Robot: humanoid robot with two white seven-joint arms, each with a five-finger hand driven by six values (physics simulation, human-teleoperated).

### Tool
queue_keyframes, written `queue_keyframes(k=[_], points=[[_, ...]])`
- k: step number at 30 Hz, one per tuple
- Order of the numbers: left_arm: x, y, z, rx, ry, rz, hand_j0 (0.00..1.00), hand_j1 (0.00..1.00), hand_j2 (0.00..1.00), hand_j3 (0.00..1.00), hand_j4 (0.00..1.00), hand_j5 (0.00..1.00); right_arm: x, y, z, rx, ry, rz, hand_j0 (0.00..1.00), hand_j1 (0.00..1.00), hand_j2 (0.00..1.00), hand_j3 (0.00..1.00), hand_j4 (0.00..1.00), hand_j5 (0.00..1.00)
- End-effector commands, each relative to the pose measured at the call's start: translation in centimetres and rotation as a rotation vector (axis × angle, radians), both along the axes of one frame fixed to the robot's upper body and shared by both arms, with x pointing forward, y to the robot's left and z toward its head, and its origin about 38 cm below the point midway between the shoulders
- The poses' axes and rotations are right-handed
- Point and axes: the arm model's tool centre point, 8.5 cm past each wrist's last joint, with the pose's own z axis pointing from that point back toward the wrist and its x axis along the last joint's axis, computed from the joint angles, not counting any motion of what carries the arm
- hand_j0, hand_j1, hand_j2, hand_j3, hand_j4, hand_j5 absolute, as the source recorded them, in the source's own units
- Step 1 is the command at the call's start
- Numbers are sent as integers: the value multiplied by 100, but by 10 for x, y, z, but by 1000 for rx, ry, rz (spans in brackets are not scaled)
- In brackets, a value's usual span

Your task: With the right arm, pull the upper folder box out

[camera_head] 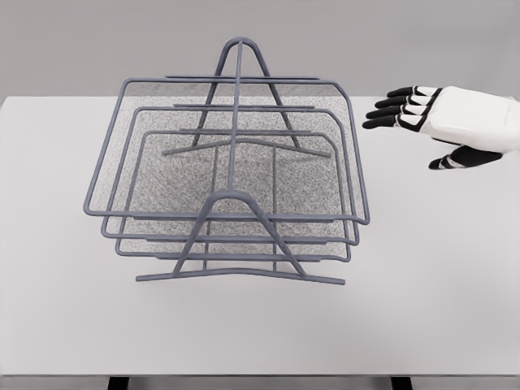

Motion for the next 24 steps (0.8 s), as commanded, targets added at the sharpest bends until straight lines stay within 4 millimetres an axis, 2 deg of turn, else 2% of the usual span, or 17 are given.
queue_keyframes(k=[1,4,5,10,16,24], points=[[0,0,0,0,0,0,100,100,100,100,100,100,0,-1,0,9,12,-4,100,100,100,100,100,100],[0,0,0,0,0,2,100,100,100,100,100,100,4,2,-3,11,13,-1,100,100,100,100,100,100],[0,0,0,0,0,0,100,100,100,100,100,100,7,14,-8,29,18,24,100,100,100,100,100,100],[0,0,0,0,0,0,100,100,100,100,100,100,15,32,-20,32,19,57,100,100,100,100,100,100],[0,0,0,0,0,0,100,100,100,100,100,100,13,37,-49,-2,51,64,100,100,100,100,100,100],[0,0,0,0,0,0,100,100,100,100,100,100,9,39,-66,-23,76,69,100,100,100,100,100,100]])
